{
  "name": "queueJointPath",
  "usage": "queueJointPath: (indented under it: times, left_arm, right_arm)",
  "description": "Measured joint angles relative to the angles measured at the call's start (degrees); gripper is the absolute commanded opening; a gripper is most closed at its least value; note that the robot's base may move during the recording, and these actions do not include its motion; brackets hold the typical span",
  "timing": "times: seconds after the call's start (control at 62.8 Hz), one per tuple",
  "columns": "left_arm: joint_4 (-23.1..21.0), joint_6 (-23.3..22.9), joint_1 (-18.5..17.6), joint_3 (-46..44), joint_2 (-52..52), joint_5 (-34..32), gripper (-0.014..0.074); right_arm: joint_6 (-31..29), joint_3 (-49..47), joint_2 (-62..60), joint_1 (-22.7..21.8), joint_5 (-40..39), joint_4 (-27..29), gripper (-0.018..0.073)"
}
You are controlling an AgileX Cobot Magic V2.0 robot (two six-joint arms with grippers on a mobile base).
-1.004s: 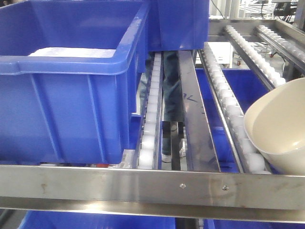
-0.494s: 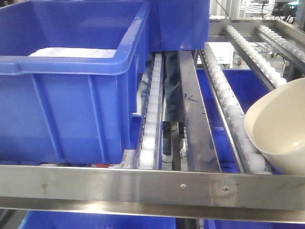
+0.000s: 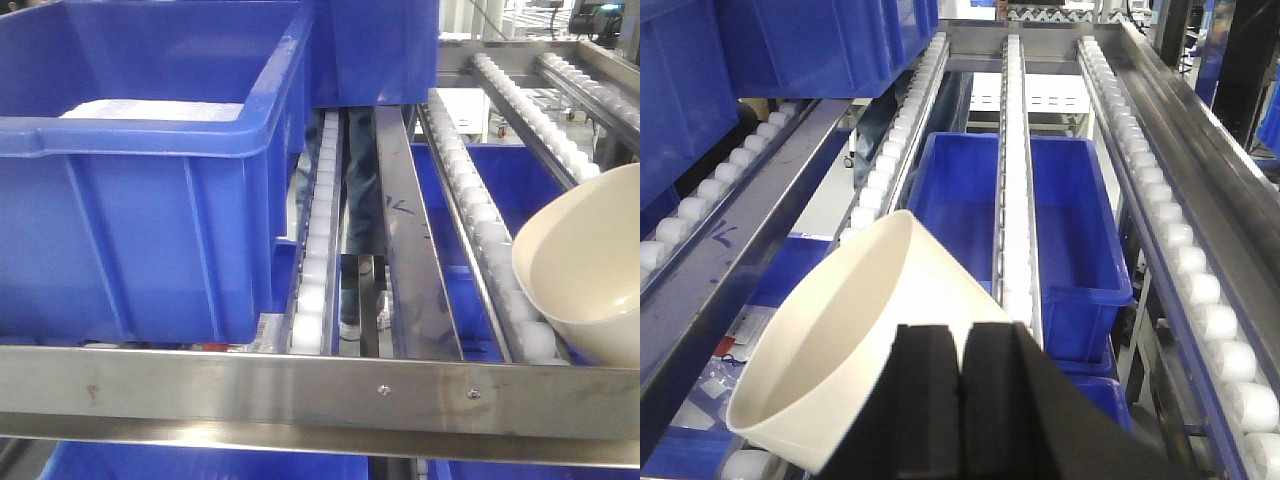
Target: Move white bin to right shelf second layer
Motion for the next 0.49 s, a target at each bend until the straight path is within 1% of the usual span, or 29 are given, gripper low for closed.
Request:
queueJointPath:
  times: [0.494]
  left_arm:
    - [0.0,0.0,0.0,0.0,0.0,0.0,0.0085]
  right_arm:
    - [0.0,0.0,0.0,0.0,-0.09,0.14,0.0055]
